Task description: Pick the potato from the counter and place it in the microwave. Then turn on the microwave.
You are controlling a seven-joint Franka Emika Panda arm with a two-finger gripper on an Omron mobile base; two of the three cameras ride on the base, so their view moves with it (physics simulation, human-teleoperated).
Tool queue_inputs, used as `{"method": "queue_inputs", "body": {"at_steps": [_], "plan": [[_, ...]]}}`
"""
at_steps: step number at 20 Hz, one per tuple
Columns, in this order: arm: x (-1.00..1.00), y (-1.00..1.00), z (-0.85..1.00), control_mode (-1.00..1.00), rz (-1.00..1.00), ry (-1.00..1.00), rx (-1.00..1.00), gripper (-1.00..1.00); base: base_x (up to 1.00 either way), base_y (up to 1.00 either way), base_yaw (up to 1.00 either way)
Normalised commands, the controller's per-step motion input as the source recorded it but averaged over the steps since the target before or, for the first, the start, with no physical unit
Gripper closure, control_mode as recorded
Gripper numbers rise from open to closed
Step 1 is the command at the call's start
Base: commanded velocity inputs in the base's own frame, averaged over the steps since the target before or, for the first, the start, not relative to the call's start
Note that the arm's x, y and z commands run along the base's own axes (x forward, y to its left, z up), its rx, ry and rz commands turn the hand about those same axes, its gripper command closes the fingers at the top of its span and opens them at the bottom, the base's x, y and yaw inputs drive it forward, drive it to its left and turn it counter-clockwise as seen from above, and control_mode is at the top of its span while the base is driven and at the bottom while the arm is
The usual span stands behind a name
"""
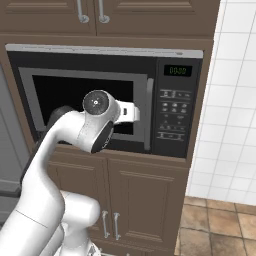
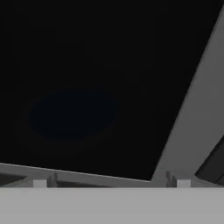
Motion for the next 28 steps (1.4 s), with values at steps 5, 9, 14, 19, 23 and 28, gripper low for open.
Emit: {"method": "queue_inputs", "body": {"at_steps": [5,9,14,19,23,28], "plan": [[-0.13,-0.45,0.03,-1.0,0.0,-0.25,0.0,-1.0,0.0,0.0,0.0],[-0.07,-0.39,0.02,-1.0,0.0,-0.25,0.0,-1.0,0.0,0.0,0.0],[-0.02,-0.41,0.05,-1.0,0.0,-0.25,0.01,-1.0,0.0,0.0,0.0],[0.0,-0.38,0.08,-1.0,0.0,-0.22,0.02,-1.0,0.0,0.0,0.0],[0.0,-0.22,0.08,-1.0,0.0,-0.16,0.0,-1.0,0.0,0.0,0.0],[0.0,-0.23,0.11,-1.0,0.0,-0.12,0.0,-1.0,0.0,0.0,0.0]]}}
